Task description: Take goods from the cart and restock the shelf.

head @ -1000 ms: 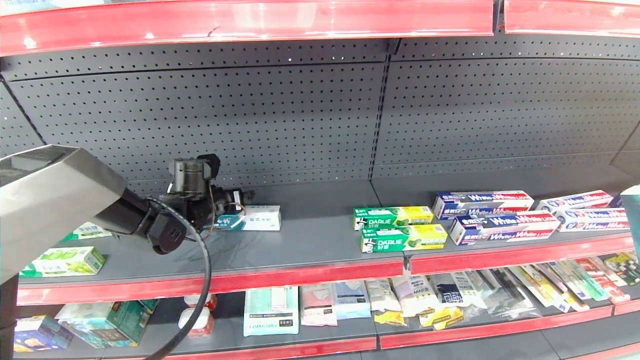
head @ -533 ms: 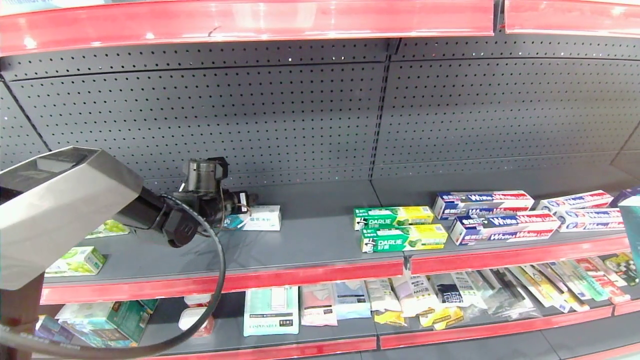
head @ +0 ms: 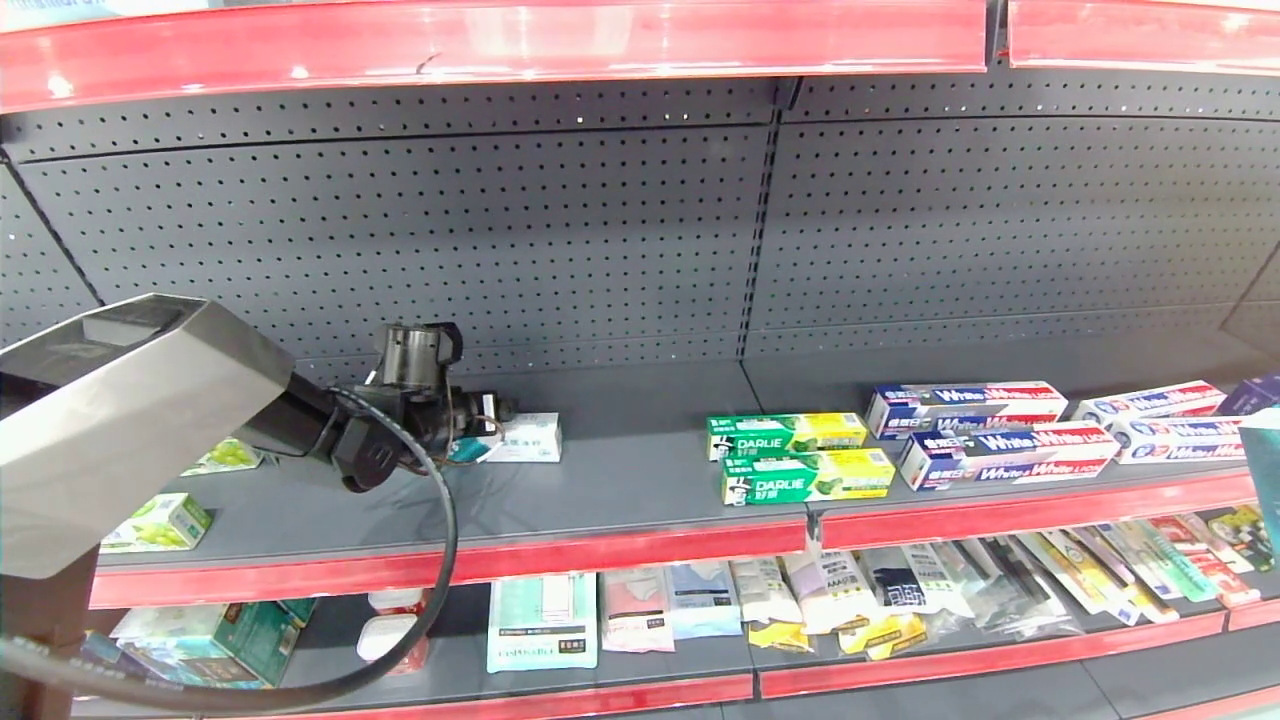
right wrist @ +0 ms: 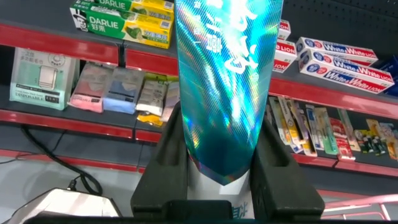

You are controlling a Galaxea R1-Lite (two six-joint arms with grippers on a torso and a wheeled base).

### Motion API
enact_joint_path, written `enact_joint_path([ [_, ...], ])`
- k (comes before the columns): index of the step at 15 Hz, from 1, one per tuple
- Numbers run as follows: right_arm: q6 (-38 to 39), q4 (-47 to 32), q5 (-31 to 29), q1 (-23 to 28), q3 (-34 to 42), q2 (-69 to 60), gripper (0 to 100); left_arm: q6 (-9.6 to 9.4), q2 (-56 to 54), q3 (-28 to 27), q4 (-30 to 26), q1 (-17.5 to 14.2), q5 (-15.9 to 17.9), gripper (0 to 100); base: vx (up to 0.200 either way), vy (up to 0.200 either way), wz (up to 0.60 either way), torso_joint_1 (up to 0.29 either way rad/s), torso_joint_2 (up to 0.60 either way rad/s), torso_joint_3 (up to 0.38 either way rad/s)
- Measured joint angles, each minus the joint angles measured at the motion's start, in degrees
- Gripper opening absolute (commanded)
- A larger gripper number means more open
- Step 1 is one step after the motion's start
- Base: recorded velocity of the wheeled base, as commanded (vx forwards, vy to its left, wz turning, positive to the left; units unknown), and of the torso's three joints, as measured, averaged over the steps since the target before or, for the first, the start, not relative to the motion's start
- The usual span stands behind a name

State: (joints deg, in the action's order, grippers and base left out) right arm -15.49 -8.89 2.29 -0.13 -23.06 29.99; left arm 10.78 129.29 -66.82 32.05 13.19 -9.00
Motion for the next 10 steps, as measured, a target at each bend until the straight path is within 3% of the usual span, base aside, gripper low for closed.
enact_joint_path([
  [10,0.01,-0.02,0.05,0.0,0.94,-0.44,0,0.3,0.04,-0.05,0.11,-0.32,2.18,100,0.0,0.0,0.0,0.0,0.0,0.0],
])
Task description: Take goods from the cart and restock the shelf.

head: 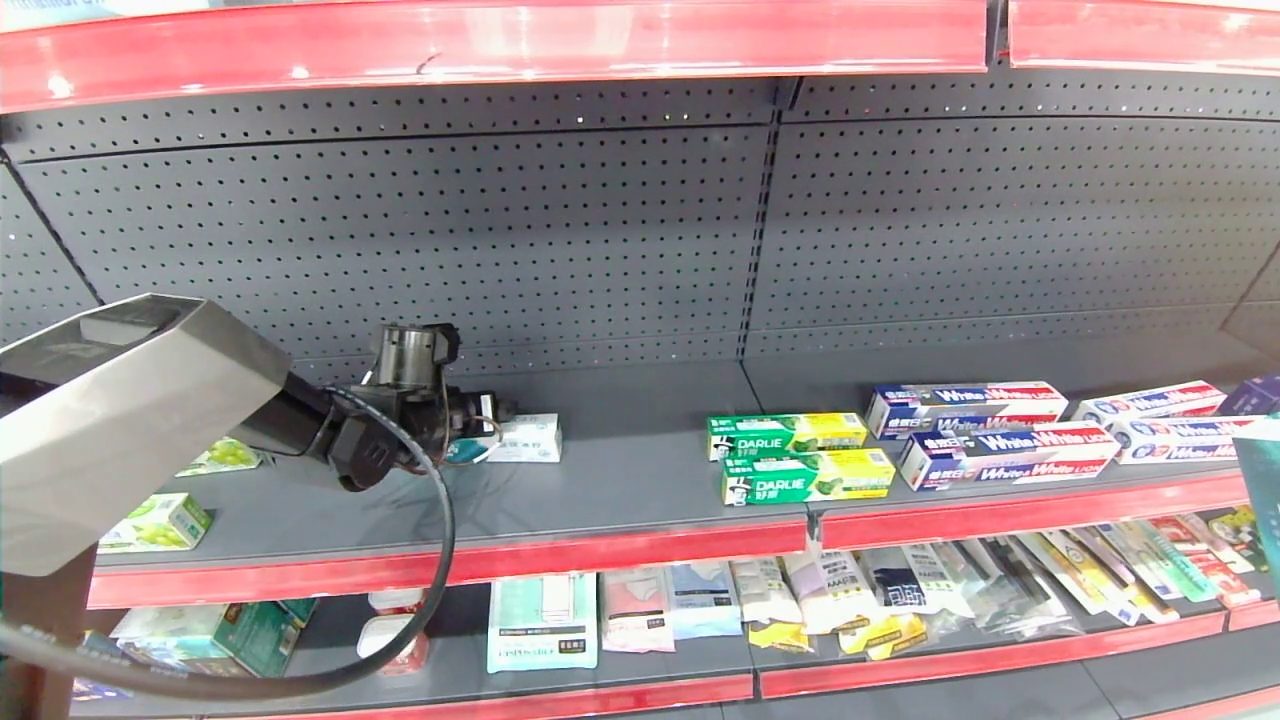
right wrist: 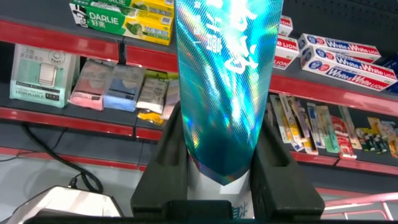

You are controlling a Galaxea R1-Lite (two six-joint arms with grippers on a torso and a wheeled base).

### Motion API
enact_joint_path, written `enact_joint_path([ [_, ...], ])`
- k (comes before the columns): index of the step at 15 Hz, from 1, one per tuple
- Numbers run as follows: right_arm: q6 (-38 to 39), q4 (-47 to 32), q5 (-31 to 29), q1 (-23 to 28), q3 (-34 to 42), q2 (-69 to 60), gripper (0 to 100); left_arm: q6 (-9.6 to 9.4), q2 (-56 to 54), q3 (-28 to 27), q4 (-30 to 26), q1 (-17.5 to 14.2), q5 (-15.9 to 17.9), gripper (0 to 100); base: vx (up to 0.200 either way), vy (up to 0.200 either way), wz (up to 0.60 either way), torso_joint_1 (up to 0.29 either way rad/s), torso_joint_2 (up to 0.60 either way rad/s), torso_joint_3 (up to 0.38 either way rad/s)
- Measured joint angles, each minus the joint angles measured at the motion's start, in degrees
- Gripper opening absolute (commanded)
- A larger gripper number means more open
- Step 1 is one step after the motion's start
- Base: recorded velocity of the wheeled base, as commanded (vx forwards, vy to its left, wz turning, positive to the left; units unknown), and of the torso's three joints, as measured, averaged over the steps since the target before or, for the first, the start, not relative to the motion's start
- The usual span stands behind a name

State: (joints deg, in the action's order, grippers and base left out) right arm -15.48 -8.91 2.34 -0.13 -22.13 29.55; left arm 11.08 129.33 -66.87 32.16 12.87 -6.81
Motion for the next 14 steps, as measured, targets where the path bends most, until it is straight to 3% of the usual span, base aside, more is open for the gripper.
enact_joint_path([
  [5,-0.15,0.02,0.0,-0.02,0.27,-0.17,0,0.05,0.13,-0.99,0.77,0.84,4.55,100,0.0,0.0,0.0,0.0,0.0,0.0],
  [14,-0.66,-0.09,-0.07,0.0,1.51,-1.57,0,-0.27,-0.17,-0.27,-2.33,1.34,4.68,100,0.0,0.0,0.0,0.0,0.0,0.0],
])
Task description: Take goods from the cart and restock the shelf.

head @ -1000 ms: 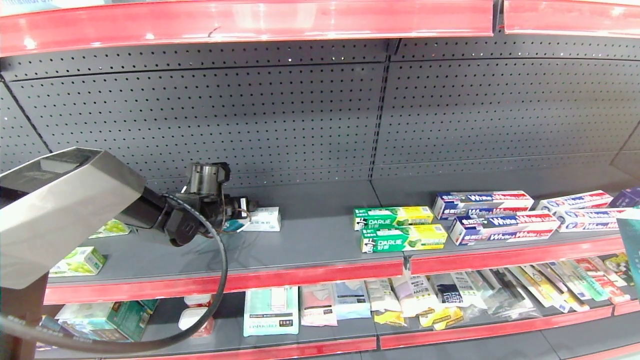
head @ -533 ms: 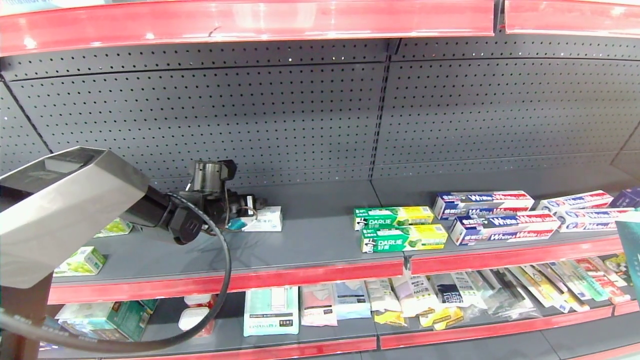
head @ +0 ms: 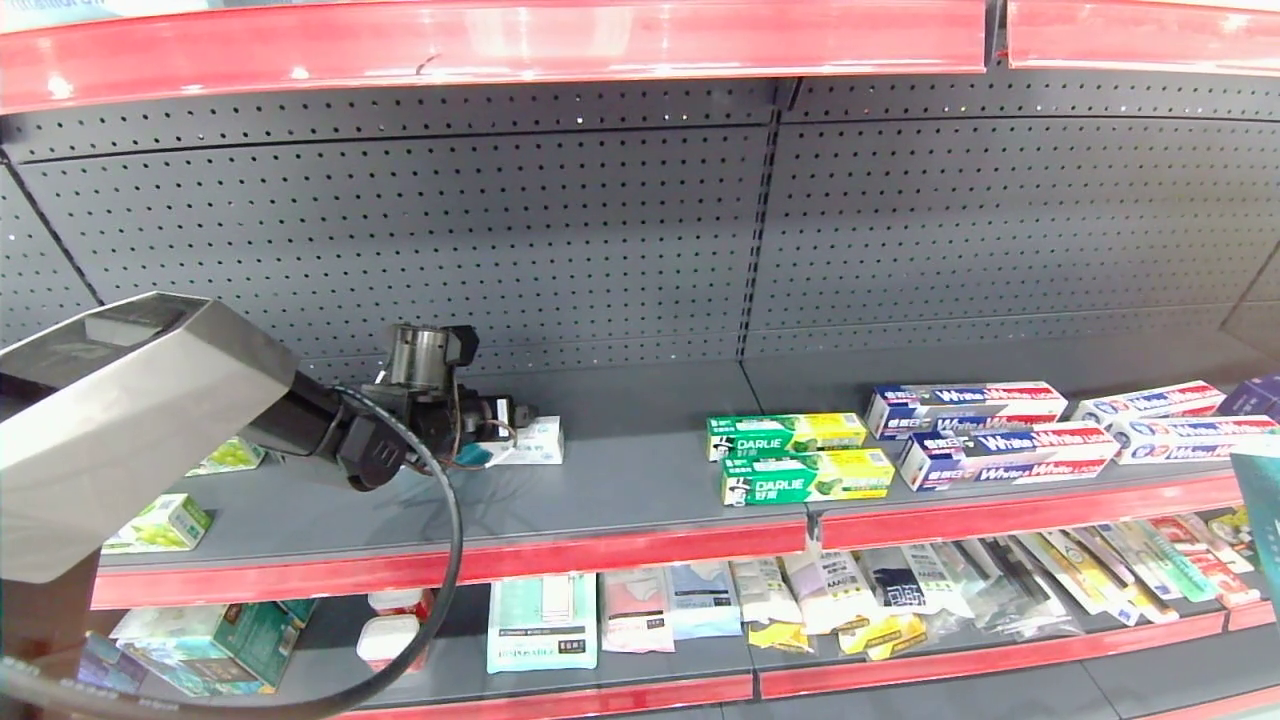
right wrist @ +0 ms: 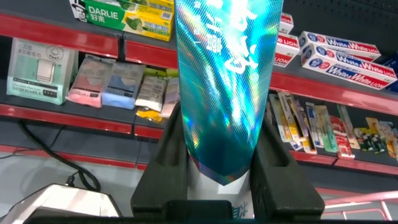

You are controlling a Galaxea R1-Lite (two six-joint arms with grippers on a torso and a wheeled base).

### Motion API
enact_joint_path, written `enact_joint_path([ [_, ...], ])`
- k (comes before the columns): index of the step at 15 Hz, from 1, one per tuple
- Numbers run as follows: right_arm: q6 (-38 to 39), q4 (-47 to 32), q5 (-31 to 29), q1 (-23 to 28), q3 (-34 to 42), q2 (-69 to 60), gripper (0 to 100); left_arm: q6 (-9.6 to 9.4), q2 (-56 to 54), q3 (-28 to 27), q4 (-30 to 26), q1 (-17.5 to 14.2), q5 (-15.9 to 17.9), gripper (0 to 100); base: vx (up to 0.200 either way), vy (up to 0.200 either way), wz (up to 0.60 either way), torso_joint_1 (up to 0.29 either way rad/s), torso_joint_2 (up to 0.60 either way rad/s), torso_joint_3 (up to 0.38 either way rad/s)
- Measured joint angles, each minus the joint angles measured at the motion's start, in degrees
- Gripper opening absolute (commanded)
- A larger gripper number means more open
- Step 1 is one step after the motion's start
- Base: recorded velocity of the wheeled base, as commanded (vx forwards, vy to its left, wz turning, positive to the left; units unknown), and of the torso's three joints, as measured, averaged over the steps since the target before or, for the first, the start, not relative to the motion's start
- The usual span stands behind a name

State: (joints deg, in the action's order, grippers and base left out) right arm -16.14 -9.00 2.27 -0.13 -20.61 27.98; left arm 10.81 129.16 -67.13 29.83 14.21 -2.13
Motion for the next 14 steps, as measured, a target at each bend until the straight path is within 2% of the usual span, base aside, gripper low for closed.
enact_joint_path([
  [6,0.0,0.09,-0.02,0.0,0.33,-0.04,0,0.27,-0.72,-0.06,0.88,-0.61,0.35,100,0.0,0.0,0.0,0.0,0.0,0.0],
  [11,-0.09,0.0,-0.02,-0.02,0.66,0.02,0,-0.34,-4.77,0.54,1.87,-1.23,3.19,100,0.0,0.0,0.0,0.0,0.0,0.0],
  [12,-0.11,0.02,-0.09,-0.02,0.77,0.0,0,-1.32,-5.53,0.95,1.97,-1.27,4.16,100,0.0,0.0,0.0,0.0,0.0,0.0],
  [13,-0.09,0.02,-0.3,-0.07,0.8,-0.01,0,-3.07,-6.51,2.22,2.52,-1.45,6.05,100,0.0,0.0,0.0,0.0,0.0,0.0],
  [14,-0.09,0.02,-0.35,-0.05,0.83,-0.01,0,-5.97,-7.74,4.88,4.29,-1.82,8.53,100,0.0,0.0,0.0,0.0,0.0,0.0],
])
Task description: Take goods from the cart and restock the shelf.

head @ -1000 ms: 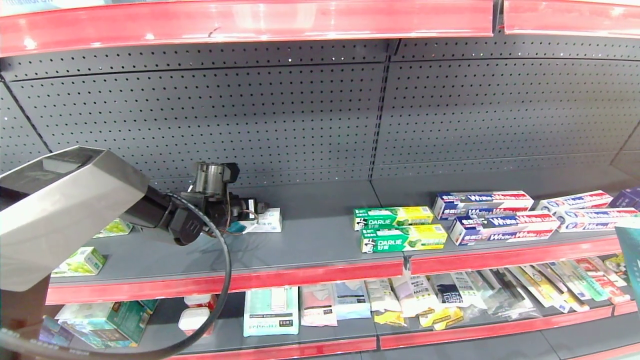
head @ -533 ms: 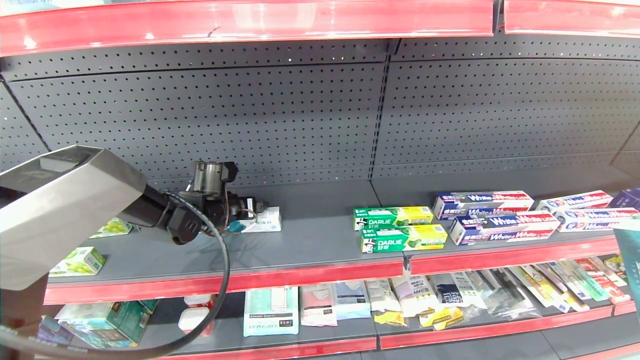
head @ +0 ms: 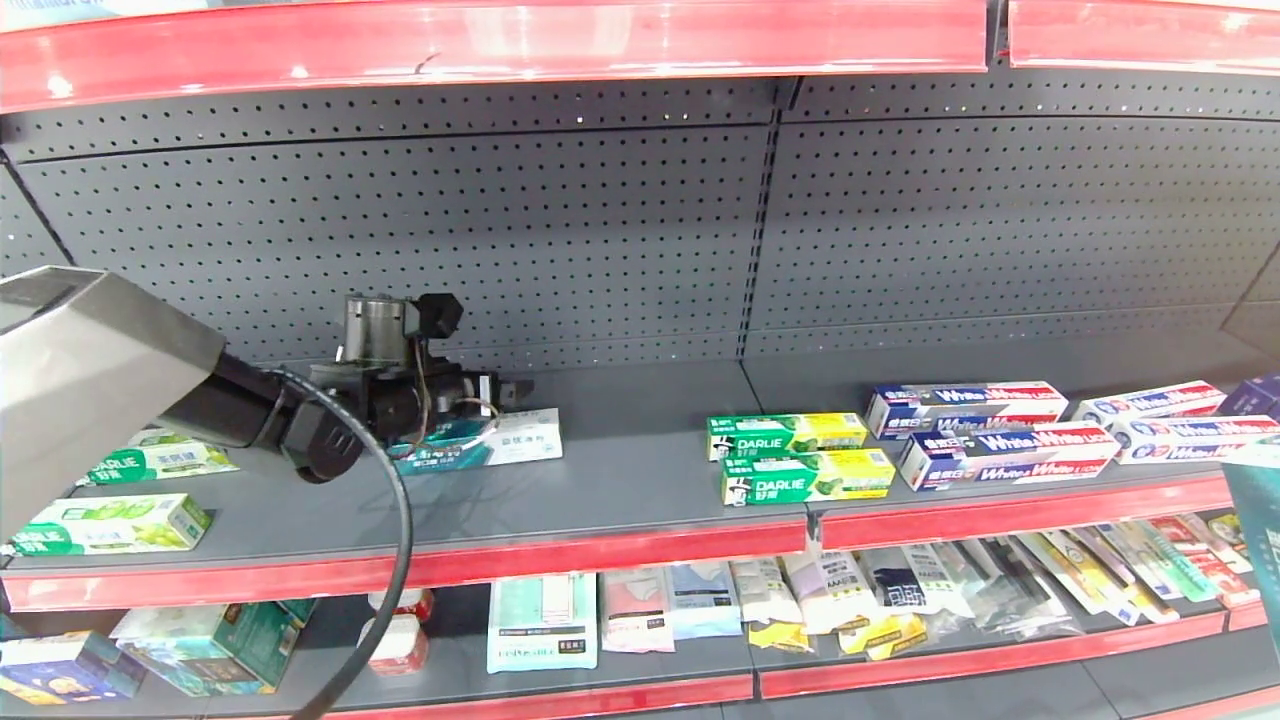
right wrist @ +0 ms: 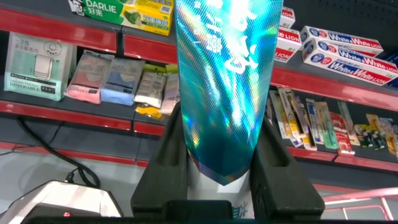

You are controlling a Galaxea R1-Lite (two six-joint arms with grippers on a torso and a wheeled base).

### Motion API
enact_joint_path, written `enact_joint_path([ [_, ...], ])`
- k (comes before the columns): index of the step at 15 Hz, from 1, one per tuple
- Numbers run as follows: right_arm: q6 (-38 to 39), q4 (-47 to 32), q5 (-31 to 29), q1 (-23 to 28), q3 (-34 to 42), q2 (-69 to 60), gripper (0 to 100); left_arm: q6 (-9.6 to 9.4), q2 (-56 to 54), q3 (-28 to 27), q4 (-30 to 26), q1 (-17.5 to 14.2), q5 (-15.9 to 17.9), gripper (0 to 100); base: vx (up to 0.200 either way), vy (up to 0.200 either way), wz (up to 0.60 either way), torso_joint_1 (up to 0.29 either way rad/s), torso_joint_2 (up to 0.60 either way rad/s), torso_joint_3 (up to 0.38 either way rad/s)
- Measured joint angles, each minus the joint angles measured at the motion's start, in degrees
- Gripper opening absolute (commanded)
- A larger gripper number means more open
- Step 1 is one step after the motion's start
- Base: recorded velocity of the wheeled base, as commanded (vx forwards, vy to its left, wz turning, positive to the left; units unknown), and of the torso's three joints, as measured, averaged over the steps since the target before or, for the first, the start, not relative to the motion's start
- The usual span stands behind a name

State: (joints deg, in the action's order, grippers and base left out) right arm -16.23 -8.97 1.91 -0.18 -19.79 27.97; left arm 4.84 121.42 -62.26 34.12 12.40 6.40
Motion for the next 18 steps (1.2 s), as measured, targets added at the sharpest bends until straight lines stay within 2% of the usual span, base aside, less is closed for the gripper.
enact_joint_path([
  [1,0.0,0.0,0.0,0.02,0.02,0.01,0,-3.58,-1.11,3.17,2.41,-0.69,2.4,100,0.0,0.0,0.0,0.0,0.0,0.0],
  [3,-0.02,-0.11,0.0,0.05,0.05,0.11,0,-12.09,-3.36,11.39,10.06,-4.08,8.68,100,0.0,0.0,0.0,0.0,0.0,0.0],
  [5,0.0,-0.13,0.0,0.05,0.22,0.3,0,-17.51,-6.05,18.63,15.14,-9.02,16.2,100,0.0,0.0,0.0,0.0,0.0,0.0],
  [8,-1.62,-0.11,-0.09,0.11,0.59,0.5,0,-21.44,-10.56,24.16,16.9,-16.36,24.16,100,0.0,0.0,0.0,0.0,0.0,0.0],
  [9,-2.02,-0.09,-0.13,0.16,0.63,0.61,0,-23.47,-11.36,24.7,16.87,-18.83,26.47,100,0.0,0.0,0.0,0.0,0.0,0.0],
  [10,-2.44,-0.06,-0.26,0.18,0.66,0.78,0,-26.03,-11.86,24.97,16.63,-21.21,29.07,100,0.0,0.0,0.0,0.0,0.0,0.0],
  [12,-2.57,0.33,-1.45,0.26,0.66,1.48,0,-33.11,-12.39,25.19,12.68,-26.39,35.99,100,0.0,0.0,0.0,0.0,0.0,0.0],
  [15,-2.51,0.39,-2.46,0.29,0.57,3.21,0,-40.06,-12.04,24.99,8.41,-30.09,41.72,100,0.0,0.0,0.0,0.0,0.0,0.0],
  [16,-2.44,0.38,-2.51,0.29,0.63,3.8,0,-41.53,-11.43,24.59,8.22,-30.53,42.75,100,0.0,0.0,0.0,0.0,0.0,0.0],
  [18,-2.46,0.38,-2.97,0.29,0.69,5.27,0,-42.34,-9.9,22.1,7.47,-30.42,42.97,100,0.0,0.0,0.0,0.0,0.0,0.0],
])
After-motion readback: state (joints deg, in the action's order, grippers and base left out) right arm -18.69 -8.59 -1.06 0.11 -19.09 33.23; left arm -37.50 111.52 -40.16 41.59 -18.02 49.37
